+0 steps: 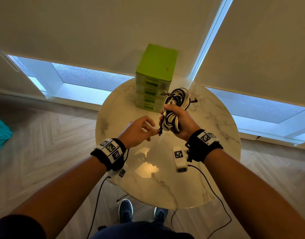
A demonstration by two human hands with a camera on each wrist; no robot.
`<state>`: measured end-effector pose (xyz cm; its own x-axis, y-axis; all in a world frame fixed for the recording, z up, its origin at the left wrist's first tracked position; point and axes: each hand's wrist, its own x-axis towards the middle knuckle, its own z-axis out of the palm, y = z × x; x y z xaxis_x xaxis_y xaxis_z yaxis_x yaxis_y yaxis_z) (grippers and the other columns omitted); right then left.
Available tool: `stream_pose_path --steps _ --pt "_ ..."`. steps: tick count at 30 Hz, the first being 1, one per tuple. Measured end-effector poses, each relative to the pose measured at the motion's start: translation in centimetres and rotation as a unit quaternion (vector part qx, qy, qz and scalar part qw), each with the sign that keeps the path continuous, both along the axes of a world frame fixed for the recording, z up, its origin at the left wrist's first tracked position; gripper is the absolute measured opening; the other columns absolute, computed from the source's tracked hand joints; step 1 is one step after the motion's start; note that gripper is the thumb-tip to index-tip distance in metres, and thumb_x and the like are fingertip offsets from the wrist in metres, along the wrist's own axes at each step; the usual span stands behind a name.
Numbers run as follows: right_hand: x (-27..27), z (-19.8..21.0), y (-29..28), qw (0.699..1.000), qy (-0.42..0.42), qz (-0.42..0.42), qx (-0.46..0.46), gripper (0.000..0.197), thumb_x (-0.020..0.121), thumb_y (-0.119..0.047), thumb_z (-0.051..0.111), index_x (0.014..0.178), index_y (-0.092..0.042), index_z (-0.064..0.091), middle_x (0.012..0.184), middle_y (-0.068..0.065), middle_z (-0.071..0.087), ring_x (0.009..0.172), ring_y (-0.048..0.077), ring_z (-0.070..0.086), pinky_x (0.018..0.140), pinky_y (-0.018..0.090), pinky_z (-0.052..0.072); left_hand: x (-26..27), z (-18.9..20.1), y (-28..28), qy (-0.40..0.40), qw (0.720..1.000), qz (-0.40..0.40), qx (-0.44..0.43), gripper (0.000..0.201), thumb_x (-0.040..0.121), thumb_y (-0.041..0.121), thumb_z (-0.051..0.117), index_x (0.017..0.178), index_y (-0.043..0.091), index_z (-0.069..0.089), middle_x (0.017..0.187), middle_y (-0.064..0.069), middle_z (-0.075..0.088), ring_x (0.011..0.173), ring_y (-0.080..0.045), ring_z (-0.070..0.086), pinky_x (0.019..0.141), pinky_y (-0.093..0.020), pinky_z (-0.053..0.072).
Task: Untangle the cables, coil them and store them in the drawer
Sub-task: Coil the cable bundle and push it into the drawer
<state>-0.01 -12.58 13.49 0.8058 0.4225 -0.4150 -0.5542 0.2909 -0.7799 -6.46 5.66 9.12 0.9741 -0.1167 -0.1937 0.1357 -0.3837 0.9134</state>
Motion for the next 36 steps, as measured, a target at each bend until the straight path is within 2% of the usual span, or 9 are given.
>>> stream_pose_path --steps 5,7,10,13,16,20,26,31,36 --pt "1.5 -0.6 -1.0 0.986 -0.048 0.035 -0.156 0.015 0.086 -0.016 0.072 0.089 -0.002 0.068 0.081 0.016 0.067 0.071 0.028 0.065 0.064 0.035 0.055 -0.2 -2.1 1.7 0.043 0.985 -0.068 0.151 0.028 0.094 0.053 0.066 0.101 0.027 0.073 0.089 0.008 0.07 0.081 -0.011 0.065 0.076 -0.026 0.052" --pt "2.0 -1.2 -1.5 0.969 -0.066 0.048 -0.233 0.026 0.082 -0.02 0.077 0.095 0.002 0.071 0.086 0.019 0.072 0.075 0.032 0.069 0.069 0.04 0.059 -0.1 -2.1 2.1 0.038 0.98 -0.082 0.178 0.027 0.095 0.05 0.065 0.1 0.026 0.074 0.092 0.007 0.07 0.086 -0.011 0.063 0.077 -0.025 0.047" --pt "2.4 -1.9 -1.8 0.919 -0.12 0.093 -0.363 0.034 0.077 -0.026 0.081 0.095 0.001 0.075 0.088 0.018 0.076 0.08 0.031 0.073 0.079 0.045 0.06 0.4 -1.4 2.3 0.008 0.982 -0.077 0.175 0.018 0.096 0.042 0.067 0.101 0.024 0.071 0.094 0.006 0.069 0.086 -0.01 0.061 0.075 -0.024 0.044" --pt "2.1 -2.4 -1.9 0.895 -0.121 0.131 -0.408 0.04 0.068 -0.035 0.084 0.092 -0.004 0.076 0.086 0.016 0.076 0.086 0.033 0.074 0.087 0.05 0.06 1.3 -0.5 2.1 -0.072 0.982 -0.045 0.167 0.012 0.095 0.035 0.071 0.099 0.024 0.07 0.092 0.008 0.066 0.084 -0.002 0.057 0.072 -0.016 0.04" --pt "2.2 -2.9 -2.1 0.885 -0.11 0.146 -0.429 0.049 0.059 -0.043 0.084 0.092 -0.007 0.076 0.087 0.015 0.077 0.088 0.034 0.074 0.087 0.052 0.059 2.4 0.5 1.9 -0.15 0.979 -0.028 0.134 0.009 0.094 0.027 0.073 0.102 0.023 0.071 0.097 0.01 0.064 0.088 0.003 0.057 0.072 -0.009 0.039" --pt "1.3 -2.9 -2.0 0.889 -0.104 0.139 -0.425 0.033 0.075 -0.032 0.083 0.097 -0.01 0.075 0.092 0.014 0.076 0.089 0.029 0.073 0.085 0.044 0.059 3.5 1.5 1.5 -0.193 0.976 -0.019 0.103 0.013 0.089 0.024 0.079 0.102 0.024 0.075 0.102 0.008 0.063 0.085 0.001 0.058 0.073 -0.008 0.044" --pt "-0.4 -3.3 -1.1 0.915 -0.114 0.109 -0.371 0.017 0.079 -0.025 0.083 0.092 -0.019 0.073 0.091 0.008 0.075 0.088 0.023 0.072 0.083 0.037 0.058 4.8 0.7 0.8 -0.241 0.967 0.019 0.082 0.013 0.087 0.017 0.081 0.1 0.017 0.078 0.098 0.004 0.07 0.089 0.003 0.065 0.082 -0.008 0.047" --pt "-0.6 -2.9 -1.6 0.929 -0.125 0.099 -0.335 0.014 0.084 -0.015 0.075 0.097 -0.012 0.075 0.087 0.005 0.076 0.082 0.017 0.072 0.076 0.029 0.058 4.2 -0.3 0.5 -0.211 0.971 0.03 0.106 0.014 0.09 0.024 0.078 0.103 0.019 0.079 0.098 0.007 0.074 0.082 0.002 0.065 0.075 -0.008 0.047" --pt "-0.9 -2.1 -1.6 0.948 -0.111 0.087 -0.285 0.009 0.088 -0.012 0.067 0.095 -0.014 0.072 0.087 0.008 0.074 0.082 0.022 0.07 0.081 0.038 0.058 4.3 0.1 0.5 -0.199 0.972 0.05 0.111 0.014 0.09 0.028 0.078 0.103 0.021 0.08 0.099 0.004 0.076 0.08 -0.005 0.068 0.072 -0.006 0.049"
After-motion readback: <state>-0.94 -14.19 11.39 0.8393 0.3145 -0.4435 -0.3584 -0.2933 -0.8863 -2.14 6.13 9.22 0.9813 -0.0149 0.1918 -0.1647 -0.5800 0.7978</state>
